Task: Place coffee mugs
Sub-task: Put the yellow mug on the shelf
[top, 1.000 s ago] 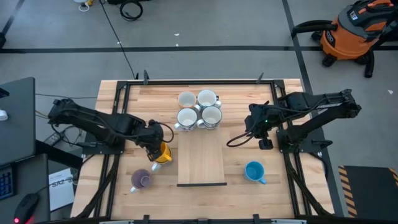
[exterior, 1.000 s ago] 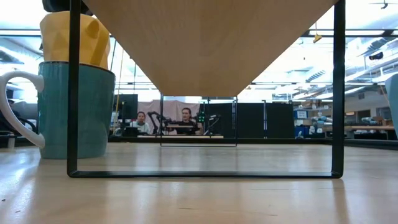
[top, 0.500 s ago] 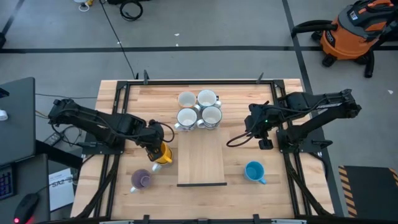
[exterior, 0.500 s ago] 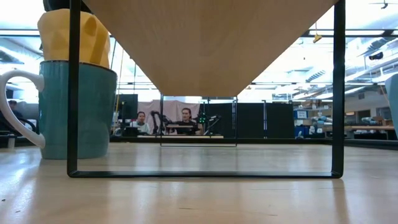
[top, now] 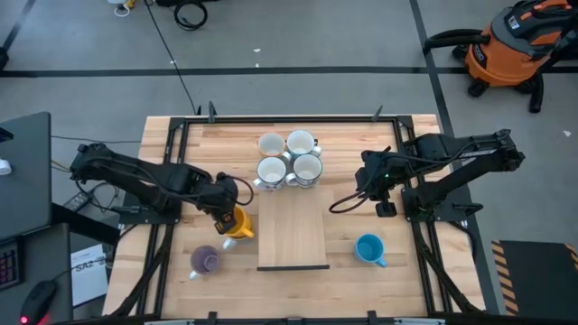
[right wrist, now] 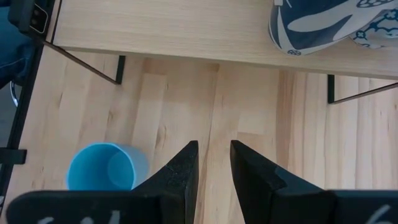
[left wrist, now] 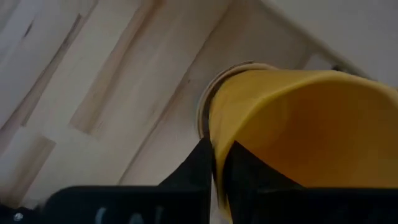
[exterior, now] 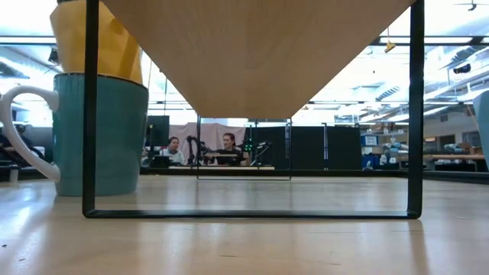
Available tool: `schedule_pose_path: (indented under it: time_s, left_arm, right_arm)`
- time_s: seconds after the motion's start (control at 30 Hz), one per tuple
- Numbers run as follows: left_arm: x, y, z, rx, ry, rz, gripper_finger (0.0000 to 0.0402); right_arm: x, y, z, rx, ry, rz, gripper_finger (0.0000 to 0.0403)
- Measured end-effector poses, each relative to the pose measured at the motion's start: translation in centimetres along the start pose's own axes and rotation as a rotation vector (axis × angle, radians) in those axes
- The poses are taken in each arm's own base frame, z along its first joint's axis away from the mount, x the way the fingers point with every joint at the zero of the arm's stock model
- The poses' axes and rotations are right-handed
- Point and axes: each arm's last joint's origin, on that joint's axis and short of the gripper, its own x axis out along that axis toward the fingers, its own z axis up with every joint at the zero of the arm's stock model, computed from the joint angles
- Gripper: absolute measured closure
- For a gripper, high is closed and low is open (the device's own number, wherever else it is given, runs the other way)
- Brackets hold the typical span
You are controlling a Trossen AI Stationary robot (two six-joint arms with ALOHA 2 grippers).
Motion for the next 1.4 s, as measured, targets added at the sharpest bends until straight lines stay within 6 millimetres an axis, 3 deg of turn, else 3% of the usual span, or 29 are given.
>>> schedule_pose_path:
  time_s: [0.8, 1.1, 1.4]
  left_arm:
    - [-10.6, -1.6, 2.9, -0.063, -0.222, -0.240, 0.0373]
    - [-13.4, -2.2, 3.9, -0.144, -0.334, -0.387, 0.0373]
    - [-14.6, -3.1, 5.0, -0.210, -0.394, -0.481, 0.0373]
  right_arm:
    - [0.0, 0.0, 0.0, 0.000, 0.000, 0.000, 0.0305]
    - [0.0, 0.0, 0.0, 0.000, -0.001, 0.001, 0.0306]
    - [0.0, 0.0, 0.0, -0.001, -0.001, 0.001, 0.0306]
